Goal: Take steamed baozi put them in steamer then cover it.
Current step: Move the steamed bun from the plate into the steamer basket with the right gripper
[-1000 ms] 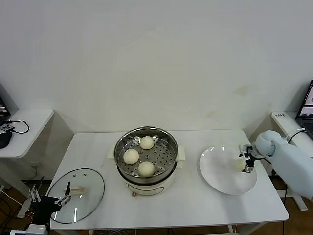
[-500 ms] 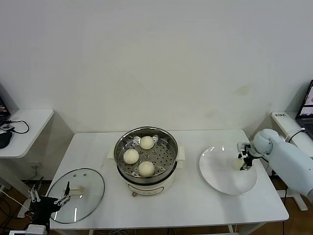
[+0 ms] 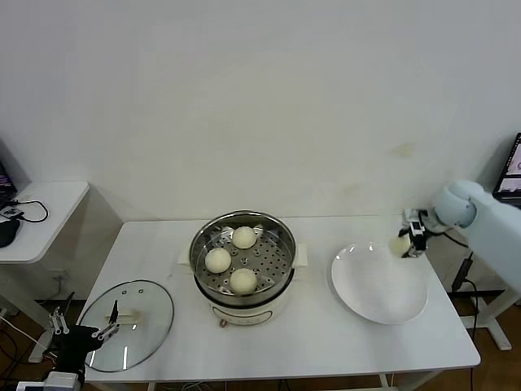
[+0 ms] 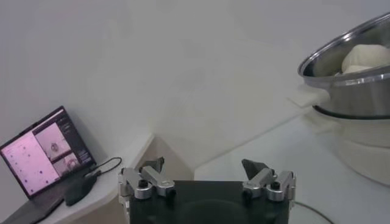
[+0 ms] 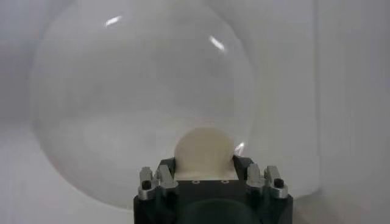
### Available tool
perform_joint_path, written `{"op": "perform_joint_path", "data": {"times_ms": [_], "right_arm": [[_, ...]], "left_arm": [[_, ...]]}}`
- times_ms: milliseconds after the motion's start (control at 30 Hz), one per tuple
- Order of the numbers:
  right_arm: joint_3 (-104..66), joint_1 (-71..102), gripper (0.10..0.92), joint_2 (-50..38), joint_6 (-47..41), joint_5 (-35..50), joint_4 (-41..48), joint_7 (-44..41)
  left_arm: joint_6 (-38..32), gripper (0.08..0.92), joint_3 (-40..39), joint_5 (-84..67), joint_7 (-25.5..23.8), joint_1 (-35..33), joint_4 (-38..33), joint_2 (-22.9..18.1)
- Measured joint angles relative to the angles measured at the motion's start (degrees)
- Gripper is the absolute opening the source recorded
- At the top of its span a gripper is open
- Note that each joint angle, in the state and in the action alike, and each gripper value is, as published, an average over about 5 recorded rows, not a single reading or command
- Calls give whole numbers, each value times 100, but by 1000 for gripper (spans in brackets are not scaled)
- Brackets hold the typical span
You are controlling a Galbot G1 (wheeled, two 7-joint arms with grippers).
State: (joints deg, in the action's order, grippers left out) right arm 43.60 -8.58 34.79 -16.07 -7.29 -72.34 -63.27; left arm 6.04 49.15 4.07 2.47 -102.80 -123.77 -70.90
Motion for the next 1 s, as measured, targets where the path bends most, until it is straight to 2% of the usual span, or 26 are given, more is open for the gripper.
{"op": "perform_joint_path", "data": {"times_ms": [200, 467, 733, 1000], "right_arm": [[796, -1032, 611, 101, -333, 759, -642, 97], [1566, -2074, 619, 766, -900, 1825, -1137, 433], [2040, -2428, 619, 1642, -1488, 2735, -1258, 864], [2290, -2293, 619, 2461, -1965, 3258, -1097, 1306]], "left_arm": [[0, 823, -28, -10, 3, 72, 46, 18], [-1, 823, -18, -14, 4, 130, 136, 10], [-1, 823, 0, -9, 4, 143, 138, -17], [0, 823, 54, -12, 1, 121, 113, -44]]}}
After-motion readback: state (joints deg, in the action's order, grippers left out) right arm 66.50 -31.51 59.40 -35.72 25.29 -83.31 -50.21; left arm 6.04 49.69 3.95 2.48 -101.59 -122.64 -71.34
